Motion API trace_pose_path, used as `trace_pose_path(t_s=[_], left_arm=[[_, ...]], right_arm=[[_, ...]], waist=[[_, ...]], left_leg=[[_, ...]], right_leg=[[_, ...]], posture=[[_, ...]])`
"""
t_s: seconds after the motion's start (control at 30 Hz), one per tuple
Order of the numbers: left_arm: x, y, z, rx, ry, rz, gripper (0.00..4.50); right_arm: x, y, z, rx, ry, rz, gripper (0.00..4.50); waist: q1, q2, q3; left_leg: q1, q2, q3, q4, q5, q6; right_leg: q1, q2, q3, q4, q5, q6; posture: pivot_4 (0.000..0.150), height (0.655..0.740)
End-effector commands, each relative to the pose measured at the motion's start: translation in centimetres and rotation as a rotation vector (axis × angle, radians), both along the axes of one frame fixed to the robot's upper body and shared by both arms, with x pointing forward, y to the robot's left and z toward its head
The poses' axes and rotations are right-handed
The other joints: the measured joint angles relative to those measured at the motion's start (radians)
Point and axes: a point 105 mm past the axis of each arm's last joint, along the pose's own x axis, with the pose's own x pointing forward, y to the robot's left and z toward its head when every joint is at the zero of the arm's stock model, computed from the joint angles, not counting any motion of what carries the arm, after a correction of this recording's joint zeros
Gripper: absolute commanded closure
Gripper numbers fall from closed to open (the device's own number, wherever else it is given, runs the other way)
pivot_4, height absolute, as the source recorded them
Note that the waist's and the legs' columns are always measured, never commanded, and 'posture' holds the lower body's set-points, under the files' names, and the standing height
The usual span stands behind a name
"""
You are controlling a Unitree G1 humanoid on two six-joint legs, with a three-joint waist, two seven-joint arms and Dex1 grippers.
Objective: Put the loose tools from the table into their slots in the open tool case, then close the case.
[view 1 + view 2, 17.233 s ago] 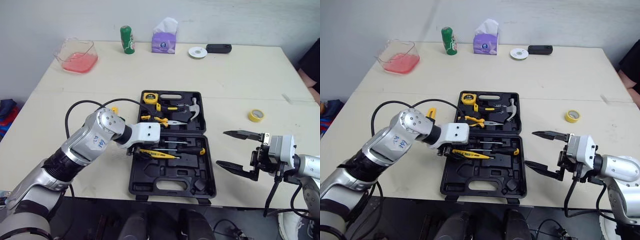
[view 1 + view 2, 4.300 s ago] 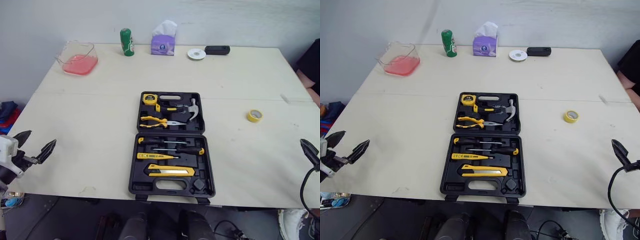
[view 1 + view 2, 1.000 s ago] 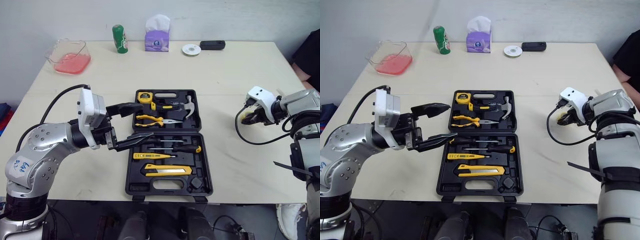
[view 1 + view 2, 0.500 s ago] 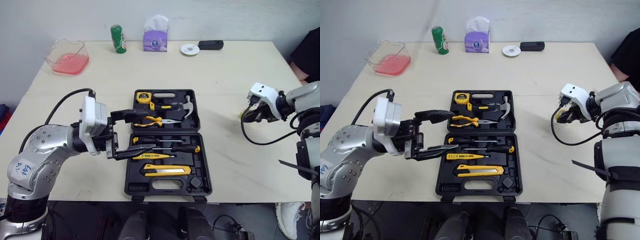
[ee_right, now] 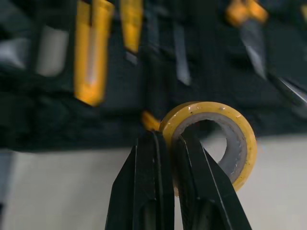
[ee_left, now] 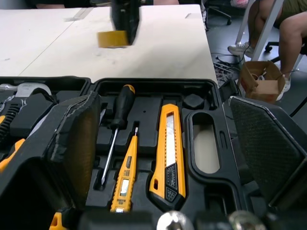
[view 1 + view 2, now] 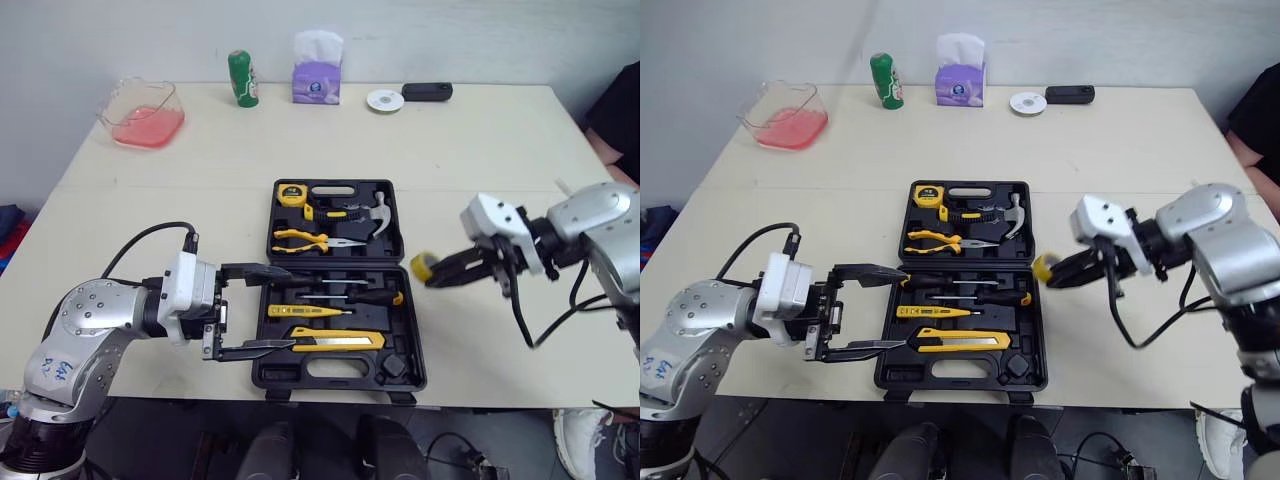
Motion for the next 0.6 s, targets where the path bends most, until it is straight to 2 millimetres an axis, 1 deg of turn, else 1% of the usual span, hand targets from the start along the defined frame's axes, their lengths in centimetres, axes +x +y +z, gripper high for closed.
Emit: trace_pose_path(t_s=[0.03,0.07,0.13,0.2,0.27,0.33,0.43,0.5,0.6], left_arm=[[-0.6,0.0,-0.6,0.038,-0.03,-0.022,0.0],[-0.7,0.1,-0.8,0.04,-0.026,-0.024,0.0],[-0.9,0.2,-0.9,0.044,-0.015,-0.027,0.0],[-1.0,0.3,-1.0,0.05,-0.011,-0.029,0.0],[-1.1,0.2,-1.1,0.048,-0.005,-0.027,0.0],[-1.1,0.2,-1.2,0.049,-0.003,-0.024,0.0],[-1.2,0.1,-1.4,0.049,0.003,-0.02,0.0],[-1.2,0.1,-1.4,0.046,0.016,-0.012,0.0],[-1.3,0.2,-1.3,0.038,0.034,-0.006,0.0]], right_arm=[[-3.5,0.8,-0.8,-0.074,-0.032,0.173,4.45],[-4.2,1.1,-1.4,-0.079,-0.04,0.208,4.45],[-5.4,1.7,-1.9,-0.064,-0.025,0.24,4.45],[-6.0,2.4,-2.2,-0.046,-0.016,0.25,4.45],[-6.1,2.9,-2.8,-0.034,-0.019,0.239,4.45],[-6.4,2.8,-4.2,-0.072,-0.033,0.264,4.45],[-6.6,2.5,-5.7,-0.113,-0.042,0.282,4.45],[-6.5,2.7,-6.0,-0.101,-0.017,0.249,4.45],[-6.3,2.7,-6.1,-0.112,-0.028,0.249,4.45]], waist=[[0.006,0.0,0.0],[0.007,-0.001,0.0],[0.01,-0.001,0.0],[0.012,-0.001,0.0],[0.011,-0.001,0.0],[0.011,-0.002,0.0],[0.013,-0.002,-0.001],[0.014,-0.002,-0.001],[0.015,-0.002,-0.001]], left_leg=[[0.0,0.0,-0.001,0.0,-0.001,0.0],[0.0,0.0,-0.001,0.0,-0.001,0.001],[0.0,0.0,0.0,0.002,-0.002,0.002],[0.0,0.0,0.0,0.002,-0.002,0.002],[0.001,0.0,0.0,0.002,-0.002,0.002],[0.001,0.0,0.0,0.002,-0.002,0.002],[0.001,0.0,0.0,0.002,-0.002,0.002],[0.001,0.0,0.0,0.002,-0.002,0.002],[0.001,0.0,0.0,0.003,-0.002,0.002]], right_leg=[[0.0,0.0,0.0,0.0,0.0,0.0],[0.001,0.0,0.0,-0.001,0.0,0.0],[0.001,0.0,0.0,-0.001,0.0,0.0],[0.001,0.0,0.0,0.0,0.0,0.0],[0.001,0.0,0.0,0.0,0.0,0.0],[0.002,0.0,0.0,0.0,0.0,0.0],[0.002,0.0,0.0,-0.001,0.0,0.0],[0.002,0.0,0.0,-0.001,0.0,0.0],[0.002,0.0,0.0,0.0,0.0,0.0]], posture=[[0.15,0.74],[0.15,0.74],[0.15,0.74],[0.15,0.74],[0.15,0.74],[0.15,0.74],[0.15,0.74],[0.15,0.74],[0.15,0.74]])
